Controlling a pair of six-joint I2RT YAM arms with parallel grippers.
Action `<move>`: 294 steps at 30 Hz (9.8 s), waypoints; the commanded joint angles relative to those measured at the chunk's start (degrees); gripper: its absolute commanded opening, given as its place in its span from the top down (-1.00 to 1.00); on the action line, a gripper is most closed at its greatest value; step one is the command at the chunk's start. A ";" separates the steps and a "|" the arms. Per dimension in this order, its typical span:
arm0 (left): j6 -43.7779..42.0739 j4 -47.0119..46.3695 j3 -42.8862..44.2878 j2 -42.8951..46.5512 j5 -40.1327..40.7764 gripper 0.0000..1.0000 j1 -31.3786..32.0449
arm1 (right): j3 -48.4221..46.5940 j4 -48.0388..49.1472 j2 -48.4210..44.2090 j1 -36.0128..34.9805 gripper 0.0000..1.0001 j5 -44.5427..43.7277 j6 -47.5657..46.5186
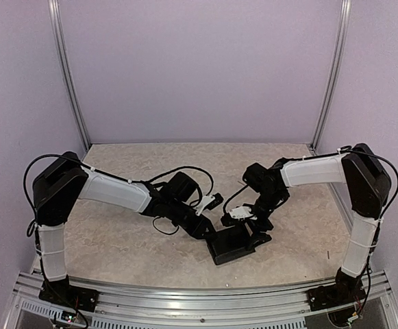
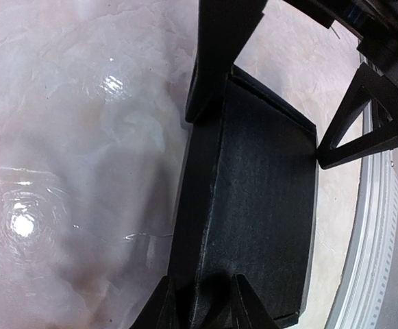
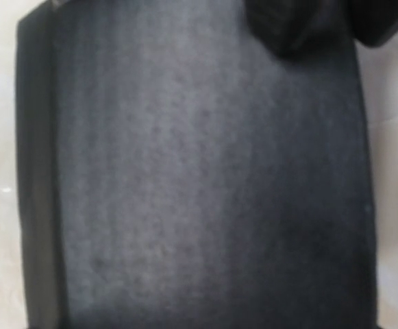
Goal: Fold the paper box
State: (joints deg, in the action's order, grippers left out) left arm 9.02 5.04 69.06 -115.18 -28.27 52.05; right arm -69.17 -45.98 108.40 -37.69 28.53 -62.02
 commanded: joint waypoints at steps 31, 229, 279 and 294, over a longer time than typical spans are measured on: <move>-1.02 2.41 -0.83 -7.87 -2.86 0.69 -0.48 | 3.84 7.27 -4.00 -0.28 -0.99 0.77 6.42; 10.96 16.82 12.38 3.82 24.52 0.51 6.98 | 18.99 30.10 -32.42 11.84 -0.99 4.30 36.11; 18.11 7.46 5.26 -2.69 14.64 0.55 3.77 | 11.74 18.98 5.69 8.67 0.43 16.62 47.30; 18.67 6.53 4.53 -3.04 13.81 0.56 3.19 | 10.88 19.07 3.44 8.78 0.52 16.48 44.18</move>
State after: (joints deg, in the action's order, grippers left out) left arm 27.05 9.28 75.64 -116.60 -15.46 55.79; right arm -58.33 -23.75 110.21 -28.23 48.99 -15.94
